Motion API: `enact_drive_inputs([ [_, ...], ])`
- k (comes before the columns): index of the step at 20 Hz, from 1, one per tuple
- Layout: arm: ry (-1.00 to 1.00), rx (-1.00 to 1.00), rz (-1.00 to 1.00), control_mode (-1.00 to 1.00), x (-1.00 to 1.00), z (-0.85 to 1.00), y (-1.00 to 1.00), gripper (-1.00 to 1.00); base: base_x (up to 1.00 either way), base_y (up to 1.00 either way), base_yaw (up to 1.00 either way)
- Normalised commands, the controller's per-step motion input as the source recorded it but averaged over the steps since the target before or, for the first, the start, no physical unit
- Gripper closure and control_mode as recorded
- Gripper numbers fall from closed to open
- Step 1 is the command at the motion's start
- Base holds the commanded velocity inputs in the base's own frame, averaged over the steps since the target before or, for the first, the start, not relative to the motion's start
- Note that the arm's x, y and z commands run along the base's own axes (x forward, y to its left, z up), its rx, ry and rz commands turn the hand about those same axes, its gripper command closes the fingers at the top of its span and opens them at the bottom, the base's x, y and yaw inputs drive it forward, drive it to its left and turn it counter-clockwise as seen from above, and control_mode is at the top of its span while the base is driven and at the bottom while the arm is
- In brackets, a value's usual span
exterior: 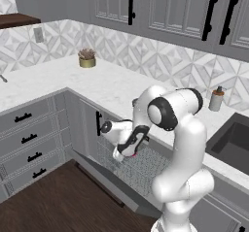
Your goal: Pick up the cup and bowl from the counter, place them in the dishwasher, and close the dishwasher door.
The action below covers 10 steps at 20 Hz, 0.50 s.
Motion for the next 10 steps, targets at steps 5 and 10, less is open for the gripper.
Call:
enact_drive_inputs([
  [5,0.0,-0.21,0.19,-1.0,0.62,-0.54,-0.04,1.0,0.0,0.0,0.0],
  [10,0.04,-0.03,0.07,-1.0,0.64,-0.55,-0.14,1.0,0.0,0.0,0.0],
])
